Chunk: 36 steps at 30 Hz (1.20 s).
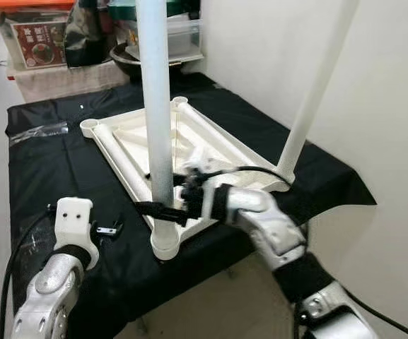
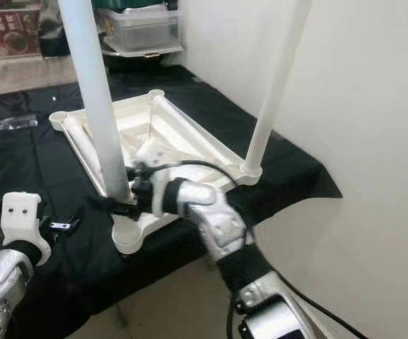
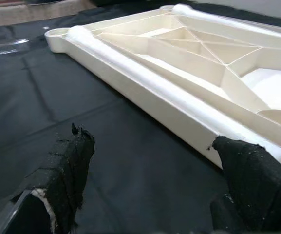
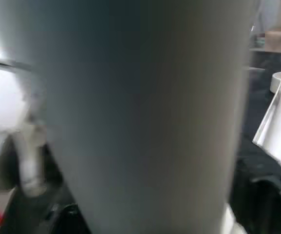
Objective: Building children table
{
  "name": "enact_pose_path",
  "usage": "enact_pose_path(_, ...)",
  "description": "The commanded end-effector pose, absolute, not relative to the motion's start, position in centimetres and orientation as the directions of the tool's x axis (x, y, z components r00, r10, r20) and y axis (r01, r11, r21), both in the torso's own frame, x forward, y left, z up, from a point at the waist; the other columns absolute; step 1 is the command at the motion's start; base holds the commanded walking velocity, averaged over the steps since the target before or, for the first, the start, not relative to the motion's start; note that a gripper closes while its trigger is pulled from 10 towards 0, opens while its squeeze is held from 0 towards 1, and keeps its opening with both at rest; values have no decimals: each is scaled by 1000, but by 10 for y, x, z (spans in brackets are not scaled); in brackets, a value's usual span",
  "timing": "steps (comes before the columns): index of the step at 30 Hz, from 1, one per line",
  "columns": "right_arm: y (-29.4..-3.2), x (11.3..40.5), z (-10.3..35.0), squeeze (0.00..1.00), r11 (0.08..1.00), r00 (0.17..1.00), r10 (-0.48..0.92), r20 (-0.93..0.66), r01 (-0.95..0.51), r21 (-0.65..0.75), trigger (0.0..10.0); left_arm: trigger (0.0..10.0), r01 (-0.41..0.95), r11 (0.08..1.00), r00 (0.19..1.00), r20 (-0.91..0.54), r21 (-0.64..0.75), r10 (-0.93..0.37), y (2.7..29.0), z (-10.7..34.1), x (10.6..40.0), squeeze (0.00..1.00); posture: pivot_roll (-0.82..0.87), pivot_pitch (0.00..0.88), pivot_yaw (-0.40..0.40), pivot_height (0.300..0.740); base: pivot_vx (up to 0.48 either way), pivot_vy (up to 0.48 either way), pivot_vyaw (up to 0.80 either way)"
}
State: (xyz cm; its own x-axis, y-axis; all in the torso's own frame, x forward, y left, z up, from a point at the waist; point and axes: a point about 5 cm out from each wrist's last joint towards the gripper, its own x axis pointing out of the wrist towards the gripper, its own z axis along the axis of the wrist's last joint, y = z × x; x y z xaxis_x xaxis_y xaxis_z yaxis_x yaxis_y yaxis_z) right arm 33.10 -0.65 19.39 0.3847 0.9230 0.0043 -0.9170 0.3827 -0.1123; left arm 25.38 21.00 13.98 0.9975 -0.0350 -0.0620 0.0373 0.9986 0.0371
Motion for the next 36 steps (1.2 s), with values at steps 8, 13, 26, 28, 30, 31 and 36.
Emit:
enact_pose_path(8,-86,378,180,0,998,997,56,-58,-57,-28,0,10000,45,999,997,-63,17,-44,208,139,252,0,82,0,-43,740,0,0,0)
enact_pose_path(13,-83,350,175,0,993,995,95,-14,-96,-63,10000,10000,54,998,997,-61,13,-53,206,139,254,0,62,0,-28,740,0,0,0)
enact_pose_path(26,-19,328,237,0,538,505,832,231,-835,-114,10000,10000,45,999,998,-54,15,-44,211,139,258,0,93,0,-50,740,0,0,0)
enact_pose_path(28,-18,325,237,0,464,432,875,217,-877,-126,10000,10000,45,999,998,-54,15,-44,210,139,258,0,95,0,-51,740,0,0,0)
enact_pose_path(30,-18,321,234,0,393,366,913,179,-908,-146,10000,10000,46,999,998,-54,14,-45,210,139,258,0,100,0,-53,740,0,0,0)
enact_pose_path(31,-16,315,224,0,283,266,957,112,-943,-174,10000,10000,48,999,997,-53,12,-48,209,139,258,0,115,0,-62,740,0,0,0)
enact_pose_path(36,-6,312,192,0,187,188,982,-2,-977,-98,0,10000,54,999,997,-52,5,-54,207,138,258,0,140,0,-81,740,0,0,0)
